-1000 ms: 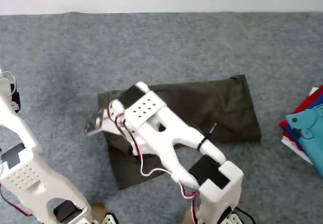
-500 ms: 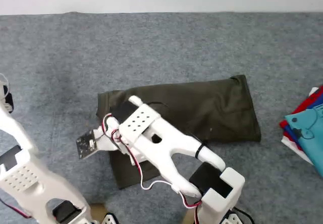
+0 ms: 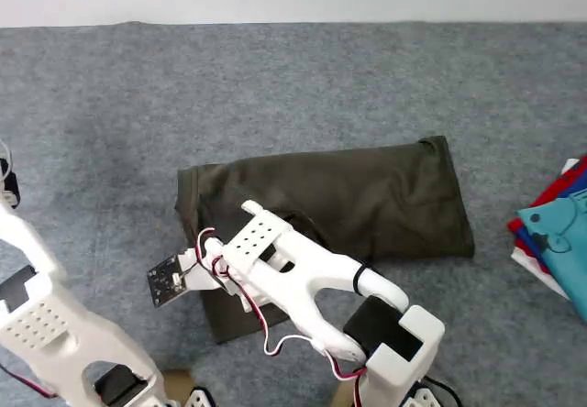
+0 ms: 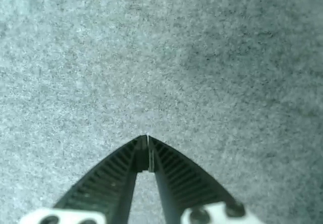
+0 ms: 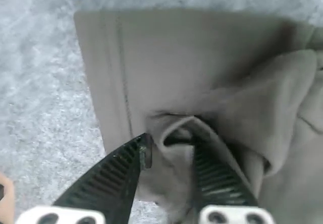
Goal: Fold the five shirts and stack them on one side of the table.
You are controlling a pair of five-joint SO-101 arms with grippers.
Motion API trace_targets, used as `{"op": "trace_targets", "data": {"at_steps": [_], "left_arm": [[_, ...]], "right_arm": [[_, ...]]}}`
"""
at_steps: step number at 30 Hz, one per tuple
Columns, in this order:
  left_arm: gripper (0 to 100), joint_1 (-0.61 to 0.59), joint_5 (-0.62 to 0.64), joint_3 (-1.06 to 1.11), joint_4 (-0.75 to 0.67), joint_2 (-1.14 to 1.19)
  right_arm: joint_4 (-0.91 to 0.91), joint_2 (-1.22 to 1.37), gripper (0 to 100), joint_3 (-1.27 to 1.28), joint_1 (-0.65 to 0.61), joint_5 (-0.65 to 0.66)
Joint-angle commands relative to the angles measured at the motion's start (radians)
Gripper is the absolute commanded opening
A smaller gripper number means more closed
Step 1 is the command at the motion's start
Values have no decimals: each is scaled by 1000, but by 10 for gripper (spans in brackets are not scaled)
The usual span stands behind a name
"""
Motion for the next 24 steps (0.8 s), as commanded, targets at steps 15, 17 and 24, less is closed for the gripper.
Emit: {"op": "trace_targets", "data": {"at_steps": [15,17,24], "left_arm": [[8,2,-6,-2,-15,-2],[8,2,-6,-2,-15,-2],[8,2,-5,-4,-28,54]], "right_arm": [[22,-67,11,-265,88,3],[22,-64,11,-308,99,-11],[7,-58,11,-377,120,-25]]}}
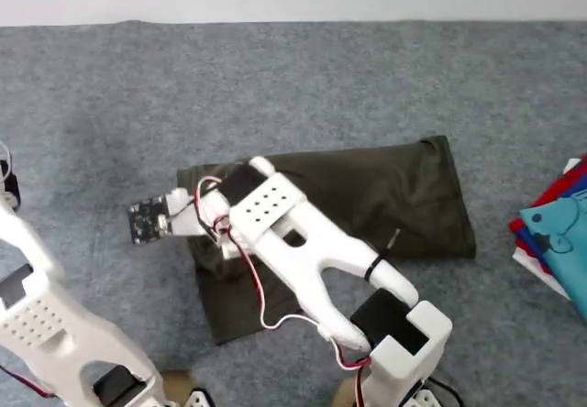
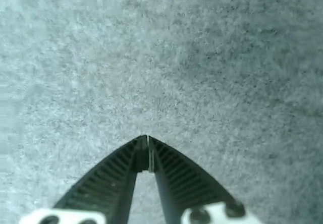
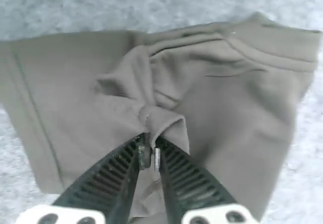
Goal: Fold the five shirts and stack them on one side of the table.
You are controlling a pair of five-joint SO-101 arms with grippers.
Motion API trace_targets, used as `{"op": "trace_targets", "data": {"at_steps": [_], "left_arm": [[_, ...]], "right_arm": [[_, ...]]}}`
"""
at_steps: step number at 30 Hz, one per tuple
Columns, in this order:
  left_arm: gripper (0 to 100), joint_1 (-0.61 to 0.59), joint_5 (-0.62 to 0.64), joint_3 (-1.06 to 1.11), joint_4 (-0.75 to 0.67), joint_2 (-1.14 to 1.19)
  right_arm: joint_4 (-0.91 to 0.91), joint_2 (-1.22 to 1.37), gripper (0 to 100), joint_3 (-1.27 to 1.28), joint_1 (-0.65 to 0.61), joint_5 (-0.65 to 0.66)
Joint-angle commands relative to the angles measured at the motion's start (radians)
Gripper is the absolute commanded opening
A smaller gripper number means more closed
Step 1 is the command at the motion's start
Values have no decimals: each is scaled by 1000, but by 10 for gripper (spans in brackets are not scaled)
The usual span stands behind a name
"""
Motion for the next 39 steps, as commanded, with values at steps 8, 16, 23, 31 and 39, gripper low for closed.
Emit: {"op": "trace_targets", "data": {"at_steps": [8,16,23,31,39], "left_arm": [[8,-2,-5,-10,-18,17],[8,-2,-9,-10,-18,17],[8,2,-9,-10,-18,17],[8,2,-9,-10,-18,17],[8,2,-9,-10,-18,17]], "right_arm": [[-120,-2,11,-68,102,-12],[-189,67,11,-80,147,-12],[-188,188,11,-209,189,-23],[-185,357,14,-376,188,-91],[-18,363,146,-499,186,-169]]}}
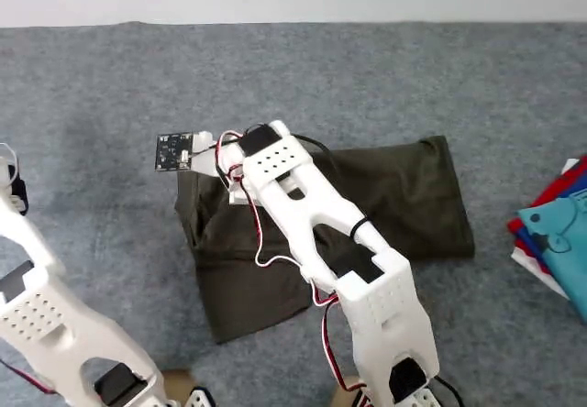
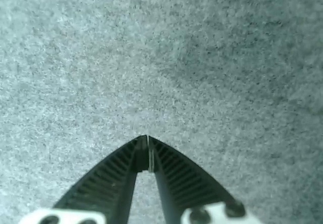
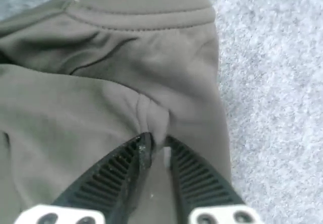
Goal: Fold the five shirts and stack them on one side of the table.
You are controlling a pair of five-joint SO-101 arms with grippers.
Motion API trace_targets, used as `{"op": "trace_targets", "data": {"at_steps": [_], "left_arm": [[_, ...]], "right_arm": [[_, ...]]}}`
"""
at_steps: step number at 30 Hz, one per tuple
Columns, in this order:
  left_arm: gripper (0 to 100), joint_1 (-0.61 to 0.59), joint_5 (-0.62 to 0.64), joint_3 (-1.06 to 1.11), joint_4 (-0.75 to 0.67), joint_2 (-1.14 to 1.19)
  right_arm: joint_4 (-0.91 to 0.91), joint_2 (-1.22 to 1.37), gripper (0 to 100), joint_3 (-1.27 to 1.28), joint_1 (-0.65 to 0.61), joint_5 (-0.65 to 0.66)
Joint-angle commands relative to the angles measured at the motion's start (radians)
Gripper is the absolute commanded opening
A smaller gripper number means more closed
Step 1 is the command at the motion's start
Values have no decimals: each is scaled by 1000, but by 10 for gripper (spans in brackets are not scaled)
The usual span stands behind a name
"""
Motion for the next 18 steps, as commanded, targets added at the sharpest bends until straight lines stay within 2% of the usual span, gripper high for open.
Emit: {"op": "trace_targets", "data": {"at_steps": [1,6,13,18], "left_arm": [[8,2,-9,-10,-15,-12],[8,2,-9,-10,-15,-12],[8,-12,-6,-10,-12,-12],[8,-35,-5,-7,-11,-12]], "right_arm": [[68,-47,160,-107,8,-89],[248,-85,184,-212,-21,-118],[559,-142,184,-227,-74,-120],[582,-216,183,-121,-88,-209]]}}
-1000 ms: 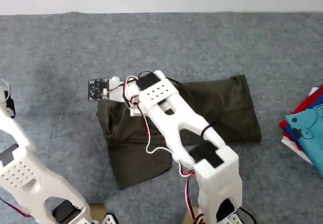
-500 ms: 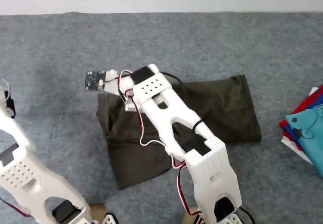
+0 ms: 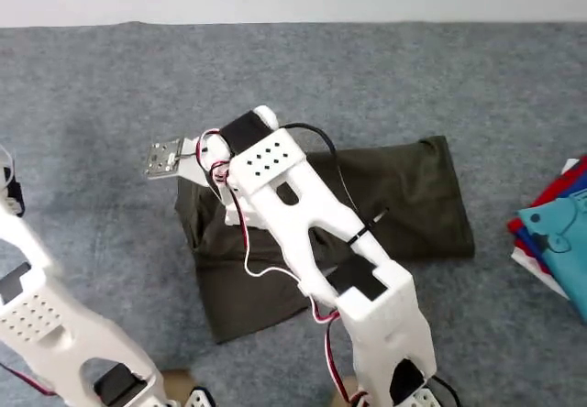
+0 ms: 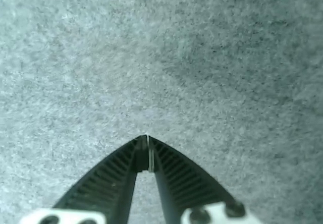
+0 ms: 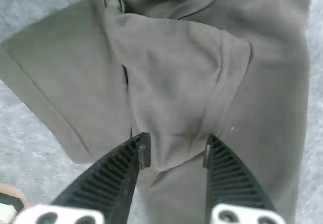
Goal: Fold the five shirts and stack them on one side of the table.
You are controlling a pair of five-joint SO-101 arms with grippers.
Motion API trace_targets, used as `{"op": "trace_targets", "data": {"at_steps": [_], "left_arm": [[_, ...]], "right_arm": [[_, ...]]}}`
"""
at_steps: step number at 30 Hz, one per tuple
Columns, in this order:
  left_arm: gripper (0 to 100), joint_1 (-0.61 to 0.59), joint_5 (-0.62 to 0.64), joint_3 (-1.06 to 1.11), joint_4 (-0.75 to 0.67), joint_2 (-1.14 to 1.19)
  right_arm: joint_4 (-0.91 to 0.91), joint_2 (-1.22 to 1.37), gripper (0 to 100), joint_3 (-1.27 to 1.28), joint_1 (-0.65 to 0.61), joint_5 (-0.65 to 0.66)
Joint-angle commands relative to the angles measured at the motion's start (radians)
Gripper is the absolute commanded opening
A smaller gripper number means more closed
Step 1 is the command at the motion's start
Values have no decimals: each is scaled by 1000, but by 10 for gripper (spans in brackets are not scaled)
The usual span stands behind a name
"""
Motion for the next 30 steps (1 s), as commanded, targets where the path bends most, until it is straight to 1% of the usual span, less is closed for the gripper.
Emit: {"op": "trace_targets", "data": {"at_steps": [1,5,8,11,14,20,25,30], "left_arm": [[8,-18,-5,-7,-11,-12],[8,-44,-5,-8,-9,-12],[8,-60,-5,-7,-8,-12],[8,-64,-5,-8,2,-12],[8,-64,-6,-8,12,-12],[8,-66,-8,-8,11,-12],[8,-66,-8,-8,9,-12],[8,-66,-8,-8,11,-12]], "right_arm": [[45,-134,183,83,-25,-40],[33,-252,183,287,-76,-48],[-39,-354,184,428,-91,-100],[-124,-450,184,583,-122,-110],[-234,-541,184,773,-156,-110],[-538,-664,187,1120,-189,-150],[-671,-654,187,1247,-220,-144],[-676,-625,187,1264,-219,-58]]}}
